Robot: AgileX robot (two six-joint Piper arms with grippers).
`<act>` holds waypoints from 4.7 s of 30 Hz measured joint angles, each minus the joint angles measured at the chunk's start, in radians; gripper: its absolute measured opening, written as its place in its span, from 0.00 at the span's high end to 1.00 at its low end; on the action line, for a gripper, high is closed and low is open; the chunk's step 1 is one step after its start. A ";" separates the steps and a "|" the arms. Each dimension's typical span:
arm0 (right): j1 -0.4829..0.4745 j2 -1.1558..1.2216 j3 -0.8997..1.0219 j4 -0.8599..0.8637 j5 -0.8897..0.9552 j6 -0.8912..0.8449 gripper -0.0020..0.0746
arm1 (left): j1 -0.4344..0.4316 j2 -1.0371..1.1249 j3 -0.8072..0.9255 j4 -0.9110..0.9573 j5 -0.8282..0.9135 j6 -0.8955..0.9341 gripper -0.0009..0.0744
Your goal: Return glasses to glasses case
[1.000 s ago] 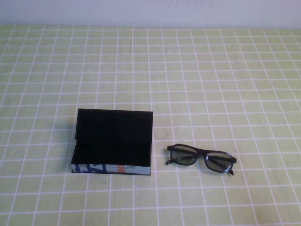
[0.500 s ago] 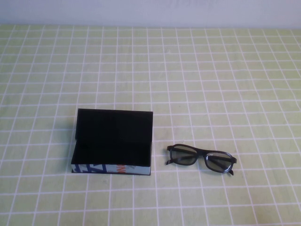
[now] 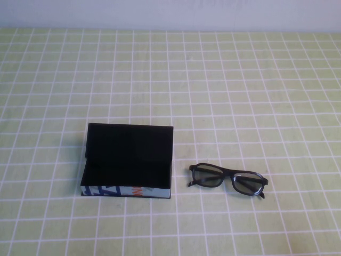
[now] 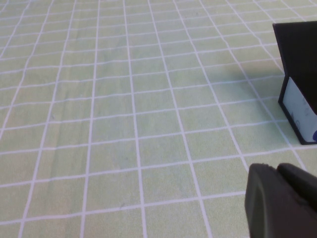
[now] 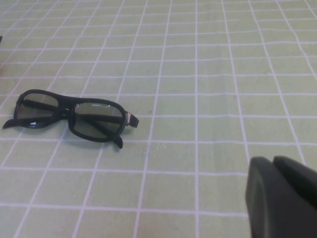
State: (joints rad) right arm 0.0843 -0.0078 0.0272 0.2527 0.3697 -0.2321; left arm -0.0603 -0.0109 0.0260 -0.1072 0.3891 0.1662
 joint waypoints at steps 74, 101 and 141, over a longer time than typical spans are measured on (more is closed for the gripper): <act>0.204 1.224 -0.910 0.148 0.655 -0.172 0.99 | 0.000 0.000 0.000 0.000 0.000 0.000 0.99; 0.426 1.964 -1.564 -0.182 0.782 -0.631 0.45 | 0.000 0.000 0.000 0.000 0.000 0.000 0.99; 0.426 2.096 -1.645 -0.230 0.832 -0.653 0.65 | 0.000 0.000 0.000 0.000 0.000 0.000 0.99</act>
State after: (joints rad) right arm 0.5104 2.0884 -1.6178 0.0226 1.2014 -0.8856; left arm -0.0603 -0.0109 0.0260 -0.1072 0.3891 0.1662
